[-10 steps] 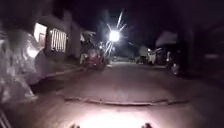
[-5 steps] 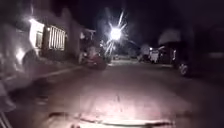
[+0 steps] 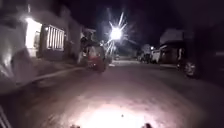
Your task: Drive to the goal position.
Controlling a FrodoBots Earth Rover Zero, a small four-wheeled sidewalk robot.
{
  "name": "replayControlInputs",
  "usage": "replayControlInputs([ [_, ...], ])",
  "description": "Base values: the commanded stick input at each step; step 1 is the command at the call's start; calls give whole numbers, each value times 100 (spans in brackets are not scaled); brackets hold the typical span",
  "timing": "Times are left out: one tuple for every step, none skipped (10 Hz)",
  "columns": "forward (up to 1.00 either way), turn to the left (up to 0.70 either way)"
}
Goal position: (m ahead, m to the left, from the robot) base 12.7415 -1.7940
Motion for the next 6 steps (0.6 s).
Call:
replayControlInputs([
  [85, 0],
  [85, 0],
  [85, -11],
  [85, -27],
  [85, -34],
  [85, -20],
])
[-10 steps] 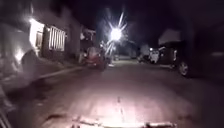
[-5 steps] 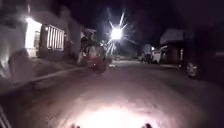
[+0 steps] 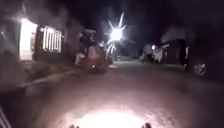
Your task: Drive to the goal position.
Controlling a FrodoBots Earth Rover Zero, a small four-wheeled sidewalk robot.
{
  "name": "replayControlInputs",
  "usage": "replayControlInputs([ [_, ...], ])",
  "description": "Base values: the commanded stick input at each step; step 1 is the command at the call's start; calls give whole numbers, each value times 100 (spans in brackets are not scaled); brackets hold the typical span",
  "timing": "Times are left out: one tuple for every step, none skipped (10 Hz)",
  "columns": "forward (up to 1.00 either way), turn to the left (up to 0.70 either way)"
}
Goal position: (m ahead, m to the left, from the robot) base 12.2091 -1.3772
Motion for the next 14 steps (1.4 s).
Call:
replayControlInputs([
  [85, -6],
  [85, -3],
  [85, -8],
  [85, -13],
  [85, -18],
  [85, -23],
  [85, -28],
  [85, -33],
  [85, 0],
  [85, 0],
  [85, 0],
  [85, 0],
  [85, 0],
  [85, 0],
])
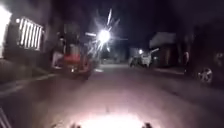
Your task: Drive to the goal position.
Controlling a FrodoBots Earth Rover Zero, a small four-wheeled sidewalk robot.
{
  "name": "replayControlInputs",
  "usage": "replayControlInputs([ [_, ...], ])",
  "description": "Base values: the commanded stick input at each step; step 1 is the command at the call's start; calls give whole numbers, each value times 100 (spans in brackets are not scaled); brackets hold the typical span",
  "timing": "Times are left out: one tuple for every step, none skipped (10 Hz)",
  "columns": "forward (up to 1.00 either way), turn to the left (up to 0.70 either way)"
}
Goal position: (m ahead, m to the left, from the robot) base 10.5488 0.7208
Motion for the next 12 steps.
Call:
replayControlInputs([
  [85, 0],
  [85, 0],
  [85, 0],
  [85, 0],
  [85, 0],
  [85, 0],
  [85, 0],
  [85, 0],
  [85, -4],
  [85, -32],
  [85, -22],
  [85, -9],
])
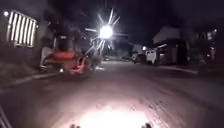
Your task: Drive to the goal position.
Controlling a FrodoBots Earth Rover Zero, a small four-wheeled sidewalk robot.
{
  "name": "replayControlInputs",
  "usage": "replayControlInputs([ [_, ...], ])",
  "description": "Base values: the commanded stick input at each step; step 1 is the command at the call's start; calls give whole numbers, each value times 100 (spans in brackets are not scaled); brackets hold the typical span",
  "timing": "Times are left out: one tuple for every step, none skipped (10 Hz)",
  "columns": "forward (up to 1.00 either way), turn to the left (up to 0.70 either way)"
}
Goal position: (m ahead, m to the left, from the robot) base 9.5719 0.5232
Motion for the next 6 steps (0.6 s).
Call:
replayControlInputs([
  [85, 0],
  [85, 0],
  [85, 0],
  [85, 0],
  [85, 0],
  [85, 0],
])
